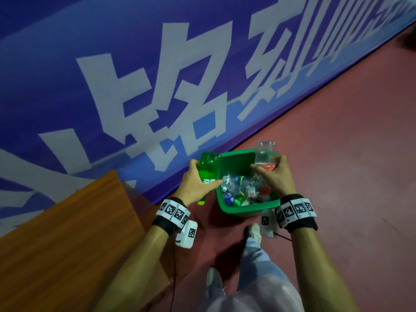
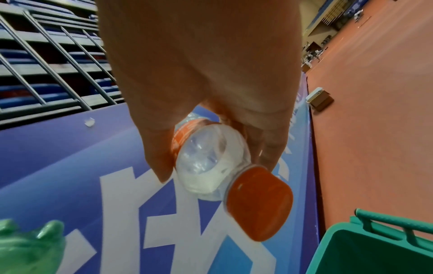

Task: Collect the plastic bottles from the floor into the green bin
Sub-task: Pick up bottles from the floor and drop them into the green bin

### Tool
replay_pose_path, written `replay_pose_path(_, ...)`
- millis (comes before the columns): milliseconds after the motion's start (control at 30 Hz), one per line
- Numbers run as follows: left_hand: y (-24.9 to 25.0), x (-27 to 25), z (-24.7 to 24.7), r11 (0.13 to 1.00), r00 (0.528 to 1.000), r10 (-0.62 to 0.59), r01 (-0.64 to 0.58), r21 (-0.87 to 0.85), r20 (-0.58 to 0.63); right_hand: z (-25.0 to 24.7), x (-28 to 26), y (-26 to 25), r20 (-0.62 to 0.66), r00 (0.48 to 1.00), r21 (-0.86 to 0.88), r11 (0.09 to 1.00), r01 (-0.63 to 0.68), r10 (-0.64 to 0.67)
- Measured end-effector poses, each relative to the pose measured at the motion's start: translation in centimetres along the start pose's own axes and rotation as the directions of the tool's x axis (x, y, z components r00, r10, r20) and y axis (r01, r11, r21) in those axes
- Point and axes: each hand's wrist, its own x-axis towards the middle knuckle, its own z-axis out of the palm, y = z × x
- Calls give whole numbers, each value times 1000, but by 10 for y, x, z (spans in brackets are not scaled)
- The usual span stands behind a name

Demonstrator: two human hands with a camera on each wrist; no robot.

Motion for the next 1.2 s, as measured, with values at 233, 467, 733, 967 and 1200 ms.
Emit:
replay_pose_path(233, 3, 106, 38, 989, 983, -132, 122, 79, 128, 15, 133, 41, 119, 990, -244, 969, -46, 77)
replay_pose_path(467, 8, 178, 75, 949, 941, -307, 291, 123, 140, 32, 212, 124, 194, 924, -412, 882, -228, 329)
replay_pose_path(733, -21, 200, 121, 863, 855, -498, 470, 186, 147, 30, 279, 186, 188, 799, -644, 686, -338, 571)
replay_pose_path(967, -41, 236, 161, 841, 807, -533, 476, 256, 254, 32, 302, 165, 247, 821, -569, 763, -307, 514)
replay_pose_path(1200, -49, 264, 211, 812, 794, -557, 461, 357, 244, 10, 287, 130, 96, 916, -192, 910, -366, 389)
